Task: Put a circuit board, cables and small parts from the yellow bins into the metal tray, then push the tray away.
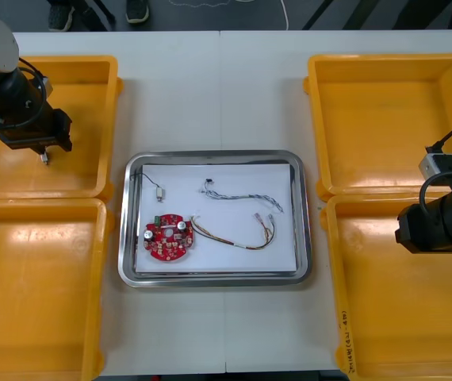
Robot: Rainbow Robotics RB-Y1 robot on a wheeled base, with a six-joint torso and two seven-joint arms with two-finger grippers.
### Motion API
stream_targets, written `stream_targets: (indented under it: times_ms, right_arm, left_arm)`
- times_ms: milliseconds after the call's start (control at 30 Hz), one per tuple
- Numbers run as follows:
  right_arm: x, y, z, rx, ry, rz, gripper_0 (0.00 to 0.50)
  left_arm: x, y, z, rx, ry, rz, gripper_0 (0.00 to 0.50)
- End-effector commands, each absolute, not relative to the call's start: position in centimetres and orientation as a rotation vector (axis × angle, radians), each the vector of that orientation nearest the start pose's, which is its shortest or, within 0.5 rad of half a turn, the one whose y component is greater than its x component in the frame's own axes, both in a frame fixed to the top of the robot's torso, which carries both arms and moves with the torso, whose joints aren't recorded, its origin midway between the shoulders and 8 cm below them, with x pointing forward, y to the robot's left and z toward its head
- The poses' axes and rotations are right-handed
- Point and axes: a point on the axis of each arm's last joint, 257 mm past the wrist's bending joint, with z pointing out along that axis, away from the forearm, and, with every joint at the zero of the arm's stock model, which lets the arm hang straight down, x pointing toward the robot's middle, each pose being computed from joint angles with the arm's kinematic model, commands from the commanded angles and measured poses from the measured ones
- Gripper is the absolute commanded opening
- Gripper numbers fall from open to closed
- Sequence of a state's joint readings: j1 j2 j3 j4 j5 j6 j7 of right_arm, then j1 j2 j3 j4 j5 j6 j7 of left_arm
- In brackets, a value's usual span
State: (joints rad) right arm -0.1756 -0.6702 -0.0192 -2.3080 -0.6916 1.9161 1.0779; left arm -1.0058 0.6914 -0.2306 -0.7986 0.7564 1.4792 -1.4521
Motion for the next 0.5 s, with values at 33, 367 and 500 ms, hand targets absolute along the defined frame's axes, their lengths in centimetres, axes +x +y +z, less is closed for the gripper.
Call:
stream_targets:
  times_ms: [33, 367, 500]
  right_arm:
    - [35.9, -28.7, -20.8, 0.030, 2.719, 0.034, 0.461]
    - [35.7, -28.5, -20.9, 0.019, 2.728, 0.045, 0.461]
    - [35.6, -28.5, -20.9, 0.018, 2.728, 0.044, 0.460]
  left_arm:
    - [58.1, 37.8, -17.4, -0.368, 2.747, -0.052, 0.500]
    - [57.5, 39.9, -17.3, -0.424, 2.741, -0.037, 0.500]
    - [57.2, 40.5, -17.9, -0.438, 2.741, -0.034, 0.500]
